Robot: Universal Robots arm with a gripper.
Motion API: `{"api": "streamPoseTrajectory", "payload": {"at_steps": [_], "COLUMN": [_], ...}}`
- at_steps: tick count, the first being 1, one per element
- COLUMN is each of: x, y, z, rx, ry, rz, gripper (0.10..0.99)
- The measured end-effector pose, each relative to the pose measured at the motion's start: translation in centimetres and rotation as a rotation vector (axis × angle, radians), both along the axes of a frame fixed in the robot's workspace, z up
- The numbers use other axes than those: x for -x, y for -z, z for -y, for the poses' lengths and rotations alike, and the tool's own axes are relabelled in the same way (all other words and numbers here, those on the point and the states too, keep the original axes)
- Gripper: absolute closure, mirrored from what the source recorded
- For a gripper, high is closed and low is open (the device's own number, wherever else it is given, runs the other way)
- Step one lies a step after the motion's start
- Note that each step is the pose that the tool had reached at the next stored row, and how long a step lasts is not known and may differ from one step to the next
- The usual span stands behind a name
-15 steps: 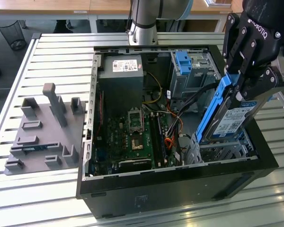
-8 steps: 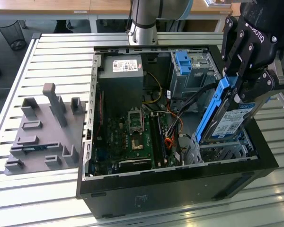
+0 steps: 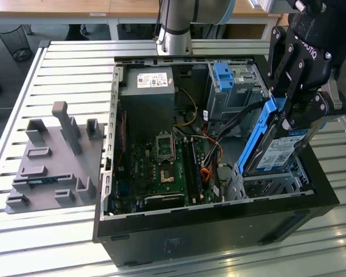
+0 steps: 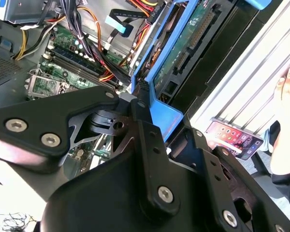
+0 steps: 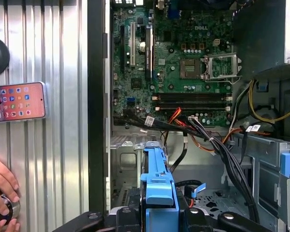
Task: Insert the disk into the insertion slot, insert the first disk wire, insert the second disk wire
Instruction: 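Insert the disk into the insertion slot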
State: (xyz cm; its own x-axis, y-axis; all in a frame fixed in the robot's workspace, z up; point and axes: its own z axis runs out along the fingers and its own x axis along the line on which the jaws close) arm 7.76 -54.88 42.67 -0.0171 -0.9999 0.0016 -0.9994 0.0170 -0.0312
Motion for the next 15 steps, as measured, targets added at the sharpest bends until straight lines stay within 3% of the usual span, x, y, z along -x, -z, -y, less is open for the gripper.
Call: {"api": "streamPoseTrajectory", "payload": {"at_steps": [15], "x": [0.01], "y": [0.52], "z": [0.0], "rx": [0.0], "ry": [0.0], "rz": [0.0], "gripper": [0.722]}}
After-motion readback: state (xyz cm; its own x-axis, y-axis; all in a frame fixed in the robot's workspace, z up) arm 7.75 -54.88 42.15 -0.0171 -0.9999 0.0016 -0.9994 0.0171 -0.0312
